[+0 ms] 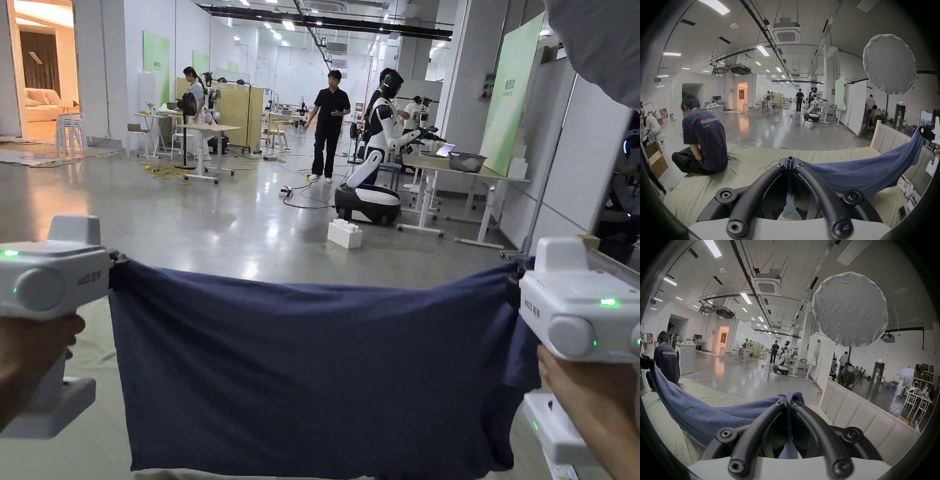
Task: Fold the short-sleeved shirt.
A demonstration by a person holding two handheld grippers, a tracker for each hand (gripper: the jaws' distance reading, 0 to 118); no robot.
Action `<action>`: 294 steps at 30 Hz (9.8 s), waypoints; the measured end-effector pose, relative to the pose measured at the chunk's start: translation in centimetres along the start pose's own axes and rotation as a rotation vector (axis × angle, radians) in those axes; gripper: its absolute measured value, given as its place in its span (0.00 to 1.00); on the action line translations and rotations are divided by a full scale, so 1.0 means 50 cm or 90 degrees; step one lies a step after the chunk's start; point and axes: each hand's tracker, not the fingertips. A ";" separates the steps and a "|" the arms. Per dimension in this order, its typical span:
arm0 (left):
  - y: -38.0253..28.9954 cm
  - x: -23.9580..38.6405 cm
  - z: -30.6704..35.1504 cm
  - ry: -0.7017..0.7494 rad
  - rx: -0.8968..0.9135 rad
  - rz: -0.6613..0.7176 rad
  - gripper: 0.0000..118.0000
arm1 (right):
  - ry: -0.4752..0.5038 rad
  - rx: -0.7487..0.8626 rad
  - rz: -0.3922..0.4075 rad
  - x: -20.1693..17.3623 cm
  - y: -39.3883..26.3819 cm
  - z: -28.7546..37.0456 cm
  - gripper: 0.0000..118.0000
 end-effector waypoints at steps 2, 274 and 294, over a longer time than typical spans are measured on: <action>-0.041 -0.003 0.039 -0.005 -0.005 0.003 0.05 | 0.007 -0.018 -0.014 0.005 -0.039 0.050 0.04; -0.512 -0.111 0.449 -0.009 -0.155 0.013 0.03 | 0.120 -0.222 0.023 -0.020 -0.422 0.522 0.03; -0.772 -0.161 0.401 -0.038 -0.433 -0.030 0.03 | 0.159 -0.541 0.102 -0.062 -0.682 0.557 0.03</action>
